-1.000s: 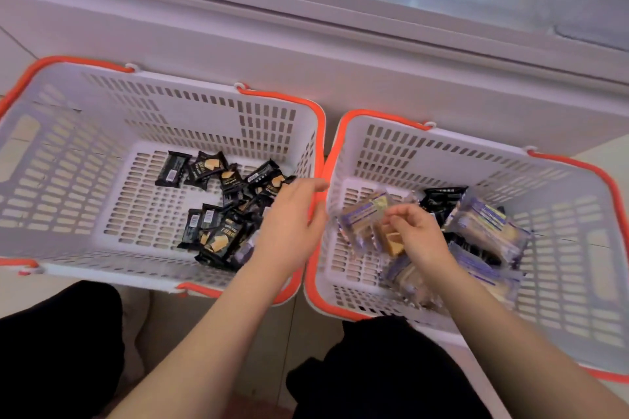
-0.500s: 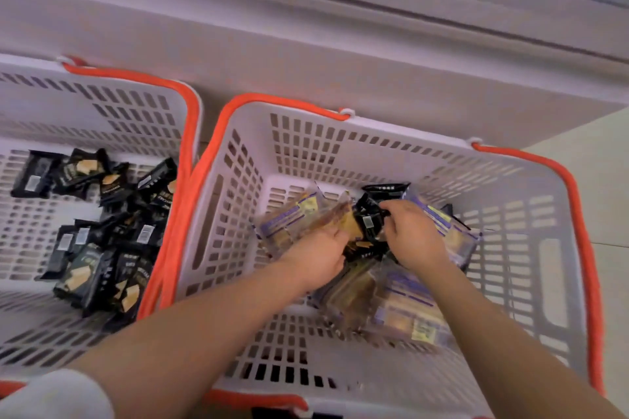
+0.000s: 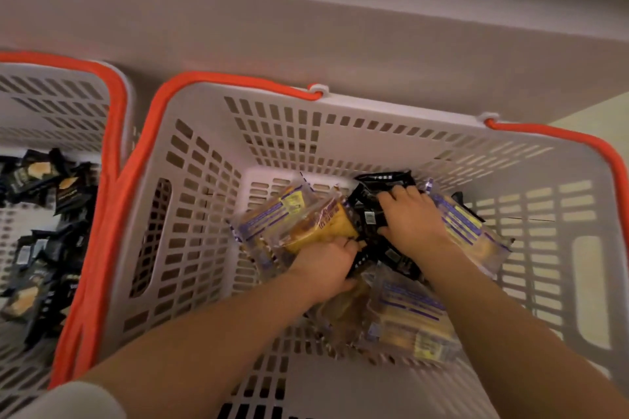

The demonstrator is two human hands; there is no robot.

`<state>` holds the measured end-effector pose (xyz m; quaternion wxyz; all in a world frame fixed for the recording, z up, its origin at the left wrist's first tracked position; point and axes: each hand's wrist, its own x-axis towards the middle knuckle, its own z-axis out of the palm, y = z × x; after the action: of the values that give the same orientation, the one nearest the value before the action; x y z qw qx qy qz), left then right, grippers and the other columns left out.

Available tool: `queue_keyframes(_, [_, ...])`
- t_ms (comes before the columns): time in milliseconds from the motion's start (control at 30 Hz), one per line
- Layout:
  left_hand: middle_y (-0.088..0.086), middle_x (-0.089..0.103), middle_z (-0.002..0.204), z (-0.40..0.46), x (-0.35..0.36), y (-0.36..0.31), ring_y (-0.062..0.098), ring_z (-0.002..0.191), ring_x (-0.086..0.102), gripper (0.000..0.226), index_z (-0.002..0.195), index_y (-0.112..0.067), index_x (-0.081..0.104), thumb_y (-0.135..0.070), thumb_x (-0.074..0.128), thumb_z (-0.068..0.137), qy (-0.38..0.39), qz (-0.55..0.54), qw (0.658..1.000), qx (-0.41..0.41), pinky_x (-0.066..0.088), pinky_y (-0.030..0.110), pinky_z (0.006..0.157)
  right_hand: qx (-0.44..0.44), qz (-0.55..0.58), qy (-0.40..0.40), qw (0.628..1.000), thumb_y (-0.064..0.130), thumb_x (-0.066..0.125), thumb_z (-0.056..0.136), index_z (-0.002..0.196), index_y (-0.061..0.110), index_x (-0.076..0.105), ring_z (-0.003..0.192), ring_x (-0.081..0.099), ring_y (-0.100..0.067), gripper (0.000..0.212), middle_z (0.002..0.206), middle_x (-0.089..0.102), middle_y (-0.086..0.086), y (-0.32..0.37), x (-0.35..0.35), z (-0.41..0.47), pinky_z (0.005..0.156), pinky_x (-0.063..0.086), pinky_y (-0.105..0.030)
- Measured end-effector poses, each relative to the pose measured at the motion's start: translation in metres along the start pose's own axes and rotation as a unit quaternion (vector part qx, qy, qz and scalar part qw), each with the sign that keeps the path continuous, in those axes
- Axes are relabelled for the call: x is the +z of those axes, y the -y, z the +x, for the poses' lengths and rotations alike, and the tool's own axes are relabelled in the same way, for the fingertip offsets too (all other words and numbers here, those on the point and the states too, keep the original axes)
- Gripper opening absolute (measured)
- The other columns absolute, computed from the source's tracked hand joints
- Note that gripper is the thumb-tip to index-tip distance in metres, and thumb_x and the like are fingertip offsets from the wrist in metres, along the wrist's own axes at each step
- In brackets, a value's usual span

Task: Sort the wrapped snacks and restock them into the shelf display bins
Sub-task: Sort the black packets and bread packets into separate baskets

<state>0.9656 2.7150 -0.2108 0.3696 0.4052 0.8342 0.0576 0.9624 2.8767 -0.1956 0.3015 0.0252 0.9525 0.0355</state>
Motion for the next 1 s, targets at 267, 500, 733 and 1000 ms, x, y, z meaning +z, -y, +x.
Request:
queue_keyframes(267, [0.014,0.062,0.106,-0.012,-0.007,0.025,0.030,0.092,0.061,0.043,0.127,-0.011,0.044,-0.022,0.051,0.086,-0.026,-0.081,0.995,-0.052,0.046,0.032,0.065,0.022,0.064,-0.048,0.997,0.037,0.062,0.086,0.129,0.014,0.047,0.122,0.039,-0.028,0.051,0.129,0.046,-0.008,-0.011,0.004,-0.013,0.097,0.039,-0.040])
queue_keyframes(500, [0.006,0.063,0.118,-0.040,-0.008,0.049,0.023,0.101,0.061,0.045,0.130,-0.019,0.046,-0.030,0.059,0.088,-0.080,-0.169,0.977,-0.102,0.051,0.033,0.080,0.078,0.283,-0.234,0.927,0.015,0.068,0.083,0.121,0.004,0.052,0.115,0.046,-0.030,0.042,0.127,0.042,-0.012,0.002,0.000,-0.006,0.094,0.044,-0.040])
queue_keyframes(733, [0.003,0.061,0.121,-0.035,-0.031,0.052,0.014,0.097,0.058,0.043,0.130,-0.017,0.048,-0.034,0.056,0.090,-0.139,-0.240,0.955,-0.104,0.041,0.019,0.071,0.195,0.384,-0.135,0.892,0.026,0.074,0.078,0.134,0.005,0.035,0.128,0.036,-0.032,0.072,0.139,0.032,-0.015,0.021,0.011,0.010,0.105,0.035,-0.042])
queue_keyframes(1000, [0.004,0.052,0.121,0.006,-0.057,0.045,0.020,0.108,0.050,0.037,0.122,-0.014,0.055,-0.033,0.055,0.091,-0.146,-0.101,0.984,-0.006,0.044,0.036,0.091,0.096,0.264,-0.063,0.958,0.041,0.074,0.071,0.115,0.007,0.046,0.114,0.042,-0.032,0.062,0.120,0.050,-0.015,0.000,0.012,0.015,0.089,0.038,-0.039])
